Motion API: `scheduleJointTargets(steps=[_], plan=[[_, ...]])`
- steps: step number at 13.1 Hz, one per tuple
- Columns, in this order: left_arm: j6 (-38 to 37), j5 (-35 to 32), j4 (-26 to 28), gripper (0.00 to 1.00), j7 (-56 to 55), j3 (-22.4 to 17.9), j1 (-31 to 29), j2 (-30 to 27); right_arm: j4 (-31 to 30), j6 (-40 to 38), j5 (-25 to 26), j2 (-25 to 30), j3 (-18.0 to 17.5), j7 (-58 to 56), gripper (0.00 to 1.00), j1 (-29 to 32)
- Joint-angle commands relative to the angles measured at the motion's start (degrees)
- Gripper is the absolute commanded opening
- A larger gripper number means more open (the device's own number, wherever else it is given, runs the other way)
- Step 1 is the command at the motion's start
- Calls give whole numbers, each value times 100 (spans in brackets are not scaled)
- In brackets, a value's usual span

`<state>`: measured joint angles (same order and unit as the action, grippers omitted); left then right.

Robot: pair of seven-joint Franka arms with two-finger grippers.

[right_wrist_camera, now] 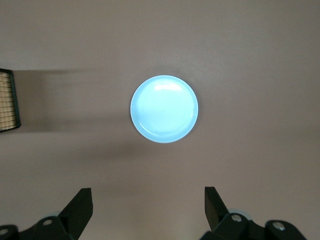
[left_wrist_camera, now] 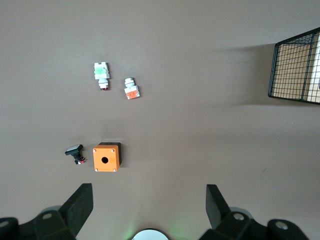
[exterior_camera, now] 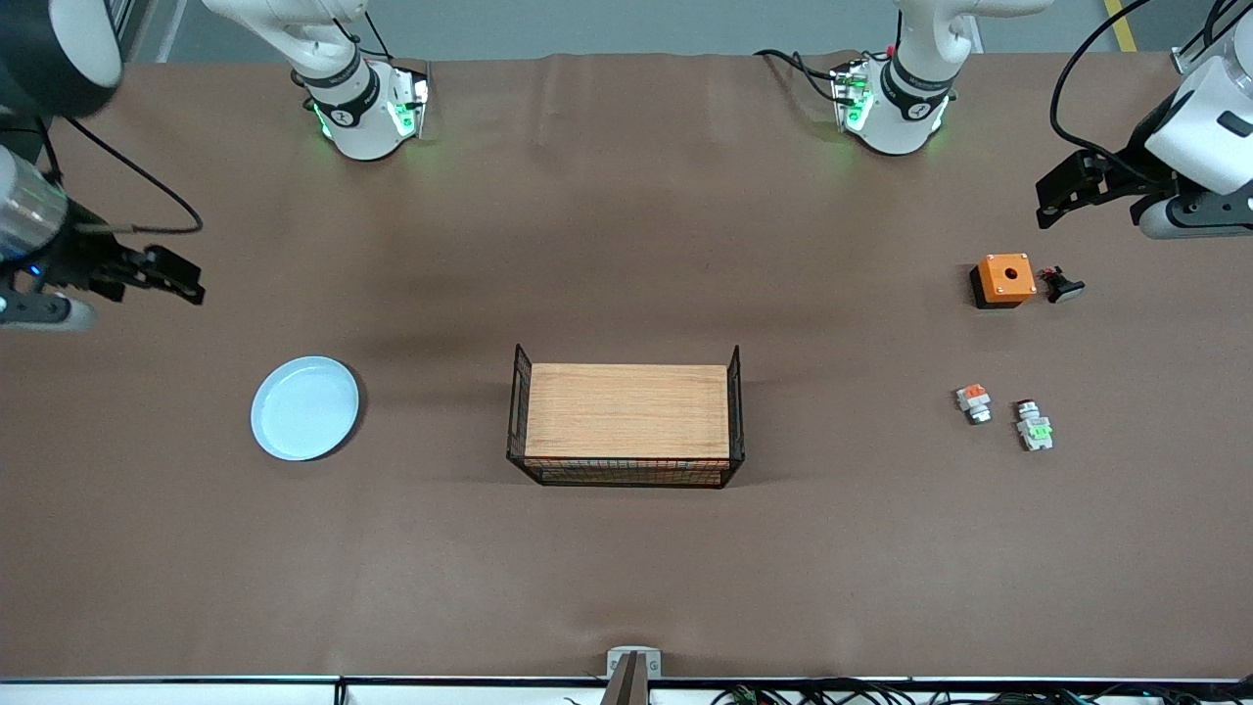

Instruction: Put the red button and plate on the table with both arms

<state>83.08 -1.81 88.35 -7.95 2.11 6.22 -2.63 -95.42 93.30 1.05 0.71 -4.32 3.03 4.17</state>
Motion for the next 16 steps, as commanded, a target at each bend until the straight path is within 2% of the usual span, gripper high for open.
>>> scheduleJointTargets(steps=[1,6,11,16], plan=[[-19,111,25,99,83,-18,-6,-54,401,-234,-79,-115,37,102,99,-13],[-28,111,51,99,75,-18,-15,-71,560,-234,-96,-115,19,426,99,-22],[-28,111,16,99,75,-27,-24,-62,911,-497,-96,-150,37,173,100,5],[-20,102,-19,99,31,-35,-24,-45,938,-515,-96,-141,81,-56,100,40]])
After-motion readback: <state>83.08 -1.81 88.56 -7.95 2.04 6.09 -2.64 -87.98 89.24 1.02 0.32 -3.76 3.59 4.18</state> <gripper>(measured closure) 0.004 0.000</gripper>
